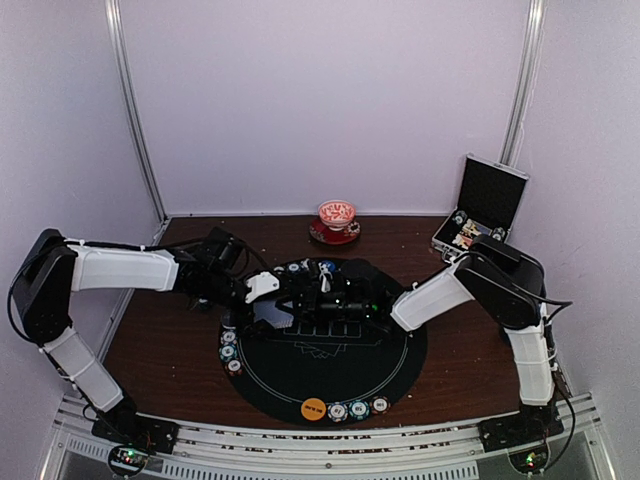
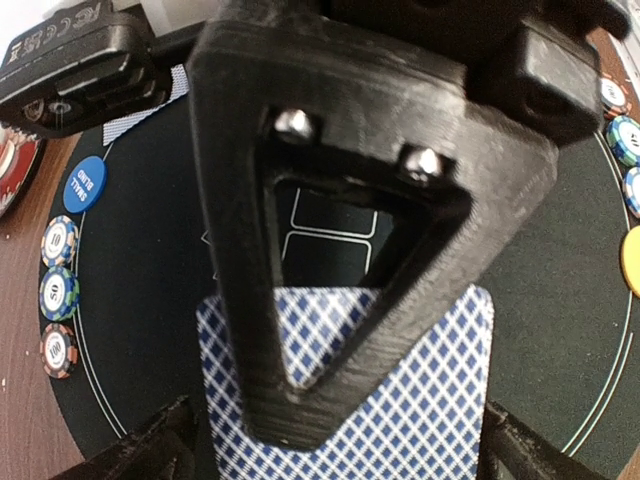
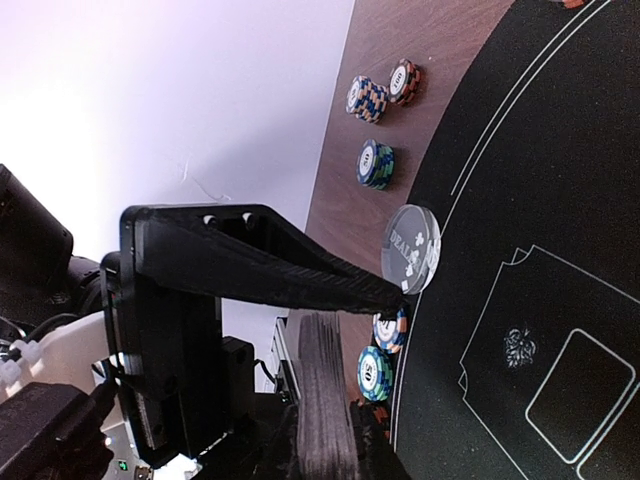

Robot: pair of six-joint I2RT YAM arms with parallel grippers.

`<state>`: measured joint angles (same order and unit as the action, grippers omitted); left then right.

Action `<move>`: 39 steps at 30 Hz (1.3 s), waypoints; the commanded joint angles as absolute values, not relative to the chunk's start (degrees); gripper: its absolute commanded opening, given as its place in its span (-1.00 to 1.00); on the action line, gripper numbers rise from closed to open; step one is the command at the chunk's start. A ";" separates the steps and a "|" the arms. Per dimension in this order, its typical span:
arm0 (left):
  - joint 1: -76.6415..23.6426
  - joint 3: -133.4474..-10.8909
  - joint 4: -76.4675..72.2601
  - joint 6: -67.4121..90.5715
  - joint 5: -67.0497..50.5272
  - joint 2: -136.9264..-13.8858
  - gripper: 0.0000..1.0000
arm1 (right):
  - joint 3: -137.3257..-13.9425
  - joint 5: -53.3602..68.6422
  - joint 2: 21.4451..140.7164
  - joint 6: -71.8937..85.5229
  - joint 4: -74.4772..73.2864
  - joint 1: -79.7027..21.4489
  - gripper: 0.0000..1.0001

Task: Distribute texas hold em gaming equipment
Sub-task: Pass from the left arm to the right, then adjust the poker card on the poker table mat.

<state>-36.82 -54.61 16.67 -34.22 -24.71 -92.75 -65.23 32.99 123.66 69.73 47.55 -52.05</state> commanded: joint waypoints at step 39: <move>-37.08 -58.96 22.37 -38.25 -29.85 -96.81 0.34 | -66.53 33.20 122.65 69.67 47.48 -53.66 -1.00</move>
